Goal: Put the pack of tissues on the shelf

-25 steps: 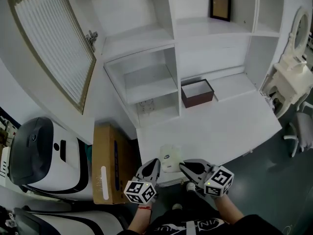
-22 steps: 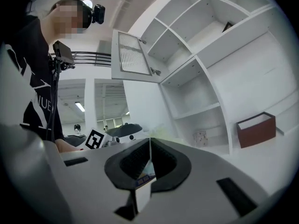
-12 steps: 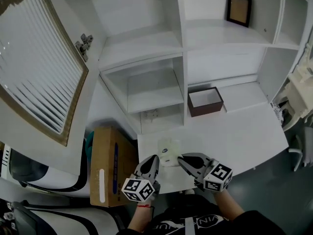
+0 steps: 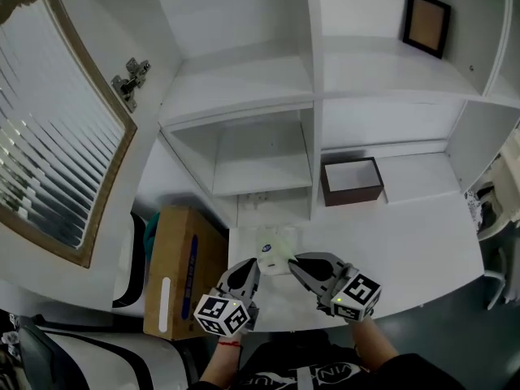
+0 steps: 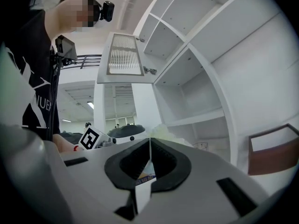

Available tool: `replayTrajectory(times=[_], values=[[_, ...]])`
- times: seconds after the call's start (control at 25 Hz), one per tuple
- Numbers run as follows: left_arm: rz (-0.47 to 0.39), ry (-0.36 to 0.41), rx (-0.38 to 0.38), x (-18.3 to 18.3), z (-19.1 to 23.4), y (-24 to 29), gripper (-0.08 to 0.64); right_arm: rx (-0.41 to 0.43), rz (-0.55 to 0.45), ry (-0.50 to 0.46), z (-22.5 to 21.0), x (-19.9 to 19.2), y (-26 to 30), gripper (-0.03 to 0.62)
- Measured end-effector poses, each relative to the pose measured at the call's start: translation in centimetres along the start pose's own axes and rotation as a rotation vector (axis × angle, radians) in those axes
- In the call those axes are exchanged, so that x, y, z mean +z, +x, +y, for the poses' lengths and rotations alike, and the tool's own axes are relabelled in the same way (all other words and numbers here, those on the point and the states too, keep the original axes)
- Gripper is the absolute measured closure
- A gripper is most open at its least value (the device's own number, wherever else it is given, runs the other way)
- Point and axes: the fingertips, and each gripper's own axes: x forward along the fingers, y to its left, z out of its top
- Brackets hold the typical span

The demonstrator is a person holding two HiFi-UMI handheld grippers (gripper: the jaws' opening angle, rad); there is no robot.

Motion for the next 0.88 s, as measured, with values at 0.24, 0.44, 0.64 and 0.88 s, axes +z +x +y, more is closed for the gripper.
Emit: replayTrajectory(times=[0.24,0.44,0.64,0.88], values=[[0.047,-0.065,-0.007,-3.1,0.1,1.8,0.554,-0.01,0.04,0.053,-3.5,-3.3,0.5,0.586],[0.071,-0.11,-0.049,-5.0,0.9,3.4,0.554,-0.044,0.054,0.064,-6.6,-5.2,1.4,0.586],[0.09,-0.123,-0.12,-5.8,2.6,6.2,0.554,-0.102,0.047,0.019,-9.7,-6.3,3.1,0.586],[0.1,-0.137,-0.138,-6.3,4.7,9.3,0.554,-0.152,0.08,0.017,-12.8,-8.7,4.7,0.586]])
